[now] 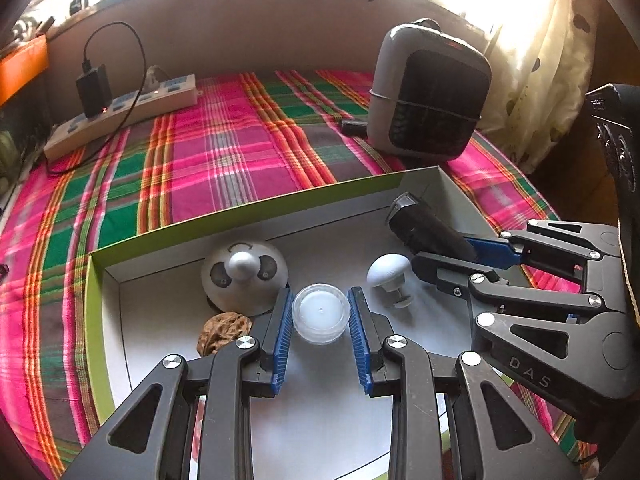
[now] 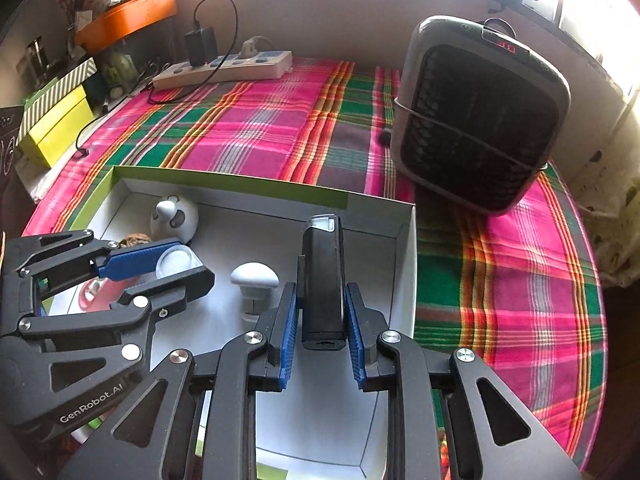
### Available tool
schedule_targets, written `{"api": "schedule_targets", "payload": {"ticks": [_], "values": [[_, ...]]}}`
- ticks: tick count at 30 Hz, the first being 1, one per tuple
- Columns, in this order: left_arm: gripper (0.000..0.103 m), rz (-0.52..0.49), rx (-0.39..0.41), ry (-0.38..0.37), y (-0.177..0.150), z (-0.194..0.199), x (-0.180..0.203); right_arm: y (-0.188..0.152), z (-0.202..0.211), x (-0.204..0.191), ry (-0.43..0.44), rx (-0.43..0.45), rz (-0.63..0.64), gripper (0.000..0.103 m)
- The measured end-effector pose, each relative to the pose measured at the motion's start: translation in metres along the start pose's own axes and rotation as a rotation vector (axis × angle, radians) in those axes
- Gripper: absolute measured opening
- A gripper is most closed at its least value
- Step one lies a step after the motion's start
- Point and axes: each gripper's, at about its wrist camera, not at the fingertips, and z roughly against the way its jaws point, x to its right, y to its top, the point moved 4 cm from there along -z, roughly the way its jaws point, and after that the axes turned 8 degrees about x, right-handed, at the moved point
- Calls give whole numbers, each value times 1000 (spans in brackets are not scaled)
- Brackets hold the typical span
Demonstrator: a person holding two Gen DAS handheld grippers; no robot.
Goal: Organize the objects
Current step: 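Carry white lid in left gripper and black block in right gripper into tray, then open left gripper to release white lid while right gripper releases black block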
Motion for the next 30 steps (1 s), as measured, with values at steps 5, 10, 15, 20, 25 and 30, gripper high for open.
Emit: {"api": "schedule_targets", "payload": {"ticks": [5,10,15,20,25,30], "values": [[25,-1,1,1,0,-1,0,0,-1,0,5,-1,-5,24],[25,-2,0,2,0,-1,0,-1,-1,0,5,1,-10,24],[26,-17,-1,11,-1,-1,1,-1,0,1,4,0,-10,24],[28,-13,-1,11,-1,-1,1,-2,1,1,-2,5,-9,24],[33,-13,-2,12,0,-1,1,-2,3,4,-9,15,-21,29],[34,-9,5,18,0,3,0,-1,6,5,-18,28,-32,36]]}}
